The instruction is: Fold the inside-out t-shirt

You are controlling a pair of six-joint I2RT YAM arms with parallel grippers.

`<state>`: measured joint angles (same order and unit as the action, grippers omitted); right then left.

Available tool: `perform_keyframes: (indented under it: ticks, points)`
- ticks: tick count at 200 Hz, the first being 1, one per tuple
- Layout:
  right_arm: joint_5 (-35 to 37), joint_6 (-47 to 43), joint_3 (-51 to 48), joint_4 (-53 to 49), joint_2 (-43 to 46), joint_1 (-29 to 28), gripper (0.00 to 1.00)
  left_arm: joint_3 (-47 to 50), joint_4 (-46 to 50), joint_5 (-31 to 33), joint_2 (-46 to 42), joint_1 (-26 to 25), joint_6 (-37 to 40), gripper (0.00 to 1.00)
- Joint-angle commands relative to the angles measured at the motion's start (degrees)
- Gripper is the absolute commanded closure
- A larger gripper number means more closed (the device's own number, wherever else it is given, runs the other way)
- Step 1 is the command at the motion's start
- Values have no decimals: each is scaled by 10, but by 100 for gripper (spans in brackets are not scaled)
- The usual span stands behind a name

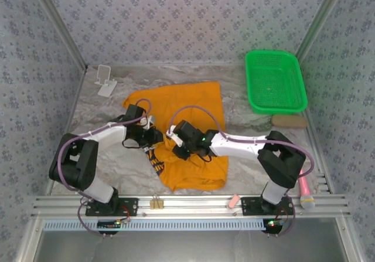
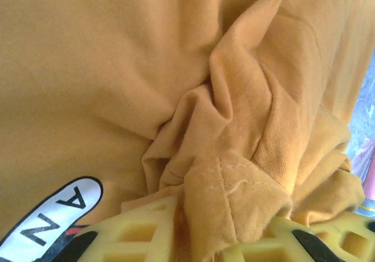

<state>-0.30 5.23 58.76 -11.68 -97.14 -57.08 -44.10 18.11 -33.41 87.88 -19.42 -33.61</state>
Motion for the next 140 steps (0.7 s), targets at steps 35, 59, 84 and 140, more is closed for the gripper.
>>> perform_keyframes:
  ticks: [35, 59, 84, 140]
  points:
    - [-126, 59, -33, 64, 7, 43, 100, -21, 106, -19, -60, -12, 16, 66]
    - [-289, 2, -111, 180, 47, 85, 100, -36, 204, -12, -88, -23, 17, 62]
    - [-322, -22, -173, 263, 58, 108, 100, -34, 222, -25, -101, -80, -7, 62]
    - [-367, -5, -175, 318, 58, 116, 100, -28, 139, 0, -74, -154, -29, 63]
